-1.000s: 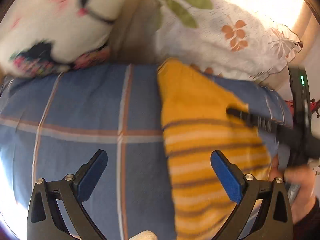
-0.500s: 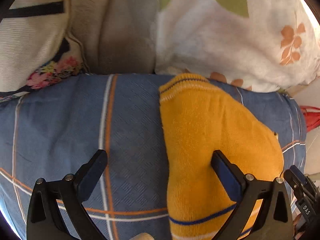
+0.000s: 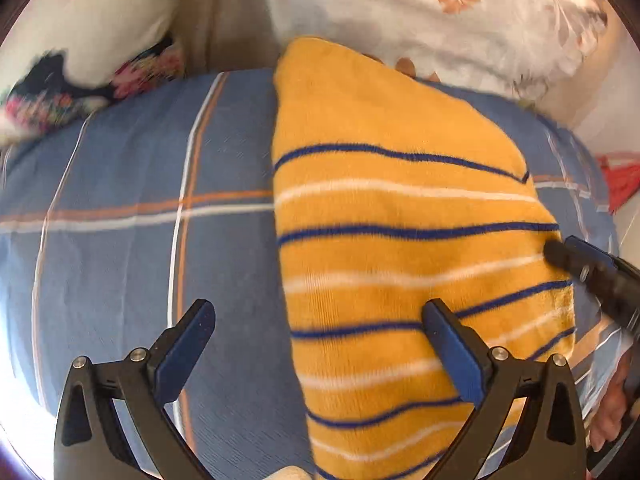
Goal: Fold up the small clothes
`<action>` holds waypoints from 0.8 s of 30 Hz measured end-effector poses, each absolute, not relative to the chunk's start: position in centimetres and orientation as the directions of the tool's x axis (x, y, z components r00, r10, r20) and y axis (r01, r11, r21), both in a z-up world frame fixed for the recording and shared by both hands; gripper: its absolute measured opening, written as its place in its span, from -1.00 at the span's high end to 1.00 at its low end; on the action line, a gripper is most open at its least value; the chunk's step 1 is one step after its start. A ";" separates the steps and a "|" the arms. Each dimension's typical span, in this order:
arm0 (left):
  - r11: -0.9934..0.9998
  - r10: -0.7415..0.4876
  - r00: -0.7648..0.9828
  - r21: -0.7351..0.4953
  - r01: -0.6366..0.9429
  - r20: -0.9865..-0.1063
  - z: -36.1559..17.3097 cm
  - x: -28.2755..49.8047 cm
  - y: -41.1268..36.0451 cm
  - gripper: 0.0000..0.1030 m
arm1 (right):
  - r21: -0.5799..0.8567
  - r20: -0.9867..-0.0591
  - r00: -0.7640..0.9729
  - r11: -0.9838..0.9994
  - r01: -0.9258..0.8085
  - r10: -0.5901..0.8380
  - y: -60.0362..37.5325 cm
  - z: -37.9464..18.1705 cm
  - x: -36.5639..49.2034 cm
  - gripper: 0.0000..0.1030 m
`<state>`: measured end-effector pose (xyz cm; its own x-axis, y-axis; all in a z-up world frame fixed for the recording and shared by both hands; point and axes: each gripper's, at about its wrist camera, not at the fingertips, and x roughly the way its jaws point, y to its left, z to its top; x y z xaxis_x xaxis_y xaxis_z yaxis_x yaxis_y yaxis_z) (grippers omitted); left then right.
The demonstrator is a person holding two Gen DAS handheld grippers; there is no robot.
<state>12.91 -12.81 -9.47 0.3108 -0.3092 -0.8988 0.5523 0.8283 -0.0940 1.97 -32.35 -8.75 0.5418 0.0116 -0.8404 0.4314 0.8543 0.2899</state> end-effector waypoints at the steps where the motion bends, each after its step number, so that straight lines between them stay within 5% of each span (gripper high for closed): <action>1: 0.828 -0.304 0.313 -0.087 0.554 -0.900 -9.5 12.6 -13.0 -1.00 | 0.311 -0.823 0.568 0.845 0.436 0.010 -32.8 -8.1 1.9 -0.12; 4: 0.836 -0.290 0.327 -0.071 0.544 -0.899 -9.2 11.7 -12.9 -1.00 | 0.371 -0.798 0.600 0.829 0.418 0.054 -33.8 -7.4 3.2 -0.11; 7: 0.841 -0.275 0.339 -0.054 0.538 -0.900 -8.9 10.1 -12.7 -1.00 | 0.368 -0.853 0.506 0.835 0.408 0.129 -34.1 -10.1 6.4 0.24; 13: 0.836 -0.246 0.413 0.023 0.548 -0.877 -8.3 7.7 -11.7 -1.00 | 0.371 -0.850 0.524 0.762 0.531 0.049 -36.2 -11.0 5.6 0.10; 24: 0.863 -0.199 0.359 0.010 0.505 -0.912 -10.2 5.4 -9.8 -1.00 | 0.212 -0.846 0.529 0.871 0.442 -0.062 -30.2 -11.0 -2.2 -0.09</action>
<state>5.42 -9.76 -10.25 0.3587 -0.1990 -0.9120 0.5052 0.8629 0.0105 -2.17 -30.20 -10.96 0.5290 -0.0622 -0.8463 0.4423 0.8713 0.2124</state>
